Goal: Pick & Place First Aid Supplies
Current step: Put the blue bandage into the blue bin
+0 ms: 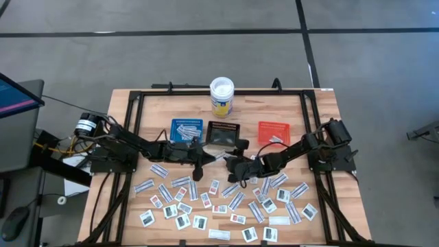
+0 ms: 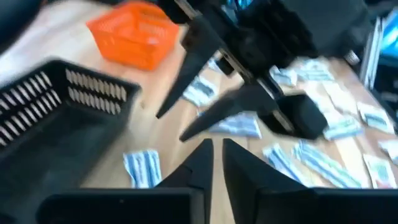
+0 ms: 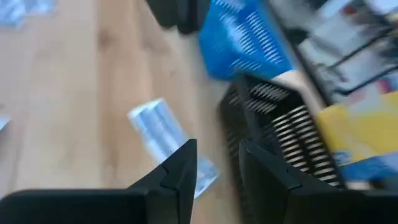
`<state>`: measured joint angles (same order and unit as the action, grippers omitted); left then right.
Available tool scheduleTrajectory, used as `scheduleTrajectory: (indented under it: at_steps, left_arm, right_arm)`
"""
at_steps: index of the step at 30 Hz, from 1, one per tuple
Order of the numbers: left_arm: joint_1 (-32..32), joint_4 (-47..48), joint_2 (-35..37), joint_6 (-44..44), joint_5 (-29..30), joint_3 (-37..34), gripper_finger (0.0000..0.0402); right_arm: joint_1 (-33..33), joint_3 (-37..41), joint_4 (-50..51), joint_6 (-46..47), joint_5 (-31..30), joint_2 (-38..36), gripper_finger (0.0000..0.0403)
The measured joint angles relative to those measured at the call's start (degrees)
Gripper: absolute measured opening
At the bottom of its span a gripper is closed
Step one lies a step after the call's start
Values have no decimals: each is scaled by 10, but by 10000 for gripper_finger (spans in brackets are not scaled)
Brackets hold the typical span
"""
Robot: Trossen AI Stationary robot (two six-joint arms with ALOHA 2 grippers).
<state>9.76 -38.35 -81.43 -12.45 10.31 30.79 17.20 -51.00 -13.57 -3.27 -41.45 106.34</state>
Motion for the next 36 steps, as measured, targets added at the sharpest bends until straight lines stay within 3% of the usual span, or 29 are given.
scheduleTrajectory:
  at_steps: [4, 6, 9, 24, 32, 36]
  left_arm:
    - [1, -2, -19, -1, 13, 0, 69]
    - [-3, -1, -23, -2, 24, 0, 80]
    - [-5, -3, -24, -2, 25, 0, 89]
    - [-8, -11, -22, 0, 25, 0, 88]
    - [-8, -12, -22, -1, 25, 0, 88]
    - [-8, -12, -22, -5, 16, 0, 88]
  right_arm:
    - [-25, 0, 16, 52, 159, 0, 113]
    - [-46, 0, 15, 99, 198, 0, 113]
    - [-74, 0, 28, 154, 204, 0, 113]
    - [-106, 0, 12, 129, 196, 46, 109]
    - [-111, -2, 33, 118, 217, 45, 12]
    - [-112, -2, 36, 115, 236, 44, 12]
